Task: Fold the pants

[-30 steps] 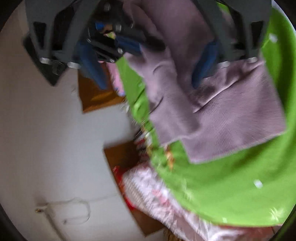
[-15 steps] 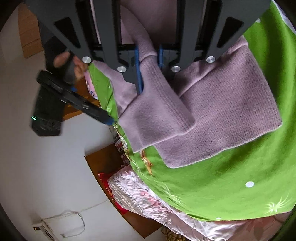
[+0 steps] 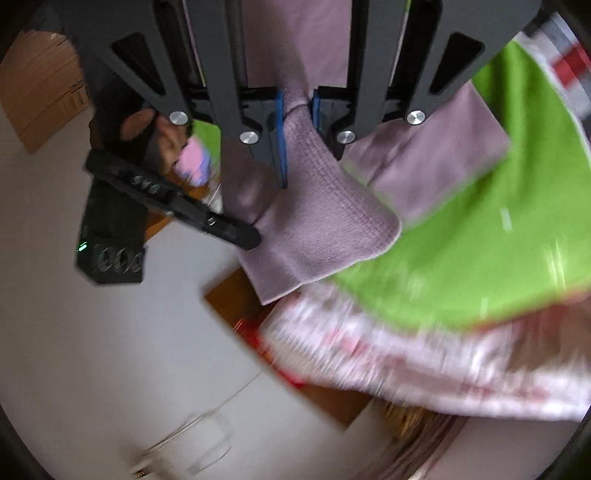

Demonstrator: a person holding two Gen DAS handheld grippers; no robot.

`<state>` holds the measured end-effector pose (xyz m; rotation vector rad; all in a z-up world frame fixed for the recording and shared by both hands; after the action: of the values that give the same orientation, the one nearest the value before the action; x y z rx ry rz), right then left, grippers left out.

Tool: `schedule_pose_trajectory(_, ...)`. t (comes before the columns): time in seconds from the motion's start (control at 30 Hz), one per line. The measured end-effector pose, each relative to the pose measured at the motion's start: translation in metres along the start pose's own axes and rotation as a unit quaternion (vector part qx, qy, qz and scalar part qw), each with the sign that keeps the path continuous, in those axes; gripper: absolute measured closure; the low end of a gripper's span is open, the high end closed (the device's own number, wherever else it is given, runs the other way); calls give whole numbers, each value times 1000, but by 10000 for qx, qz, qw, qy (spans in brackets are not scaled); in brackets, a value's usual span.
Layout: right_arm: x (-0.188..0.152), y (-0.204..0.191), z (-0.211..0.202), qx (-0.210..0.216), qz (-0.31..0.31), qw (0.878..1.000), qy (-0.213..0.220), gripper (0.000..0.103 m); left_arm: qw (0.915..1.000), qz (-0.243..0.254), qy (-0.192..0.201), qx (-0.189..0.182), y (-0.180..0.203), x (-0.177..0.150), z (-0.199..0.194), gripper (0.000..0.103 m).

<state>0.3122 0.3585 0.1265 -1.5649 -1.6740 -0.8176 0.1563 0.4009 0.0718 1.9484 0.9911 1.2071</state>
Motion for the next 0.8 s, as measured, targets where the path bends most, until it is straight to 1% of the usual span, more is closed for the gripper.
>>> schedule_pose_trajectory(0.03,13,-6,-5,-3,-72,9998,160,89,9996,147,173,-167,15,10,-21,93)
schedule_pose_trajectory(0.07,21,-10,-6,7,-141,9995,273,89,9992,220,224,-231,20,14,-31,93)
schedule_pose_trajectory(0.1,21,-11,3,33,-138,9997,204,89,9994,242,222,-142,17,17,-34,93)
schedule_pose_trajectory(0.13,13,-9,21,66,-66,10000,-31,89,9996,167,88,195,-2,17,-26,92)
schedule_pose_trajectory(0.17,4,-8,38,101,2,9995,-288,89,9987,-77,-163,486,-29,13,-12,92)
schedule_pose_trajectory(0.2,-19,-7,67,203,118,9966,-789,89,9966,-385,-349,644,-51,10,0,92)
schedule_pose_trajectory(0.23,-40,-7,91,202,177,9924,-1202,89,9906,-822,-665,869,-89,-2,16,92)
schedule_pose_trajectory(0.27,-55,-9,107,185,166,9886,-1484,89,9874,-963,-775,987,-107,-10,22,91)
schedule_pose_trajectory(0.3,-77,-12,126,108,75,9831,-1825,89,9829,-1168,-866,1131,-131,-20,29,91)
schedule_pose_trajectory(0.33,-88,-13,135,35,39,9812,-1931,89,9821,-1317,-858,1043,-145,-26,31,90)
schedule_pose_trajectory(0.37,-91,-13,137,10,95,9824,-1867,89,9829,-1401,-810,876,-149,-26,31,89)
schedule_pose_trajectory(0.4,-89,-10,135,57,242,9842,-1754,89,9834,-1535,-753,609,-154,-24,28,88)
schedule_pose_trajectory(0.43,-85,-8,130,68,348,9859,-1635,89,9836,-1551,-730,554,-155,-22,26,88)
schedule_pose_trajectory(0.5,-75,-7,123,63,362,9876,-1526,89,9852,-1416,-696,674,-152,-17,23,86)
schedule_pose_trajectory(0.57,-71,-8,117,-9,290,9879,-1522,89,9871,-1199,-659,837,-142,-14,18,86)
schedule_pose_trajectory(0.63,-74,-7,120,-172,199,9869,-1593,89,9880,-1156,-644,793,-138,-12,13,86)
schedule_pose_trajectory(0.67,-79,-6,125,-235,239,9853,-1675,89,9869,-1177,-670,874,-144,-11,16,83)
schedule_pose_trajectory(0.7,-85,0,137,-280,355,9834,-1757,89,9836,-1253,-721,1077,-156,-12,22,82)
schedule_pose_trajectory(0.73,-89,2,142,-281,445,9840,-1704,84,9825,-1369,-739,1019,-159,-12,22,83)
schedule_pose_trajectory(0.77,-91,2,145,-193,518,9862,-1562,79,9818,-1473,-717,957,-160,-12,22,83)
schedule_pose_trajectory(0.8,-93,2,145,-121,584,9865,-1527,63,9816,-1521,-667,946,-160,-12,19,82)
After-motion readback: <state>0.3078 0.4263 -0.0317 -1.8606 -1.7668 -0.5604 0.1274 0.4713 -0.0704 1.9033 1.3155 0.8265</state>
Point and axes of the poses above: each gripper's, at about its wrist camera, not at the fingertips, and z roughly the way its jaws point, y to its right, x to its top, the point moved 7 cm from there along z, roughly the way its jaws point, and after that the axes turned 15 degrees about -z, right-handed, at the moved point
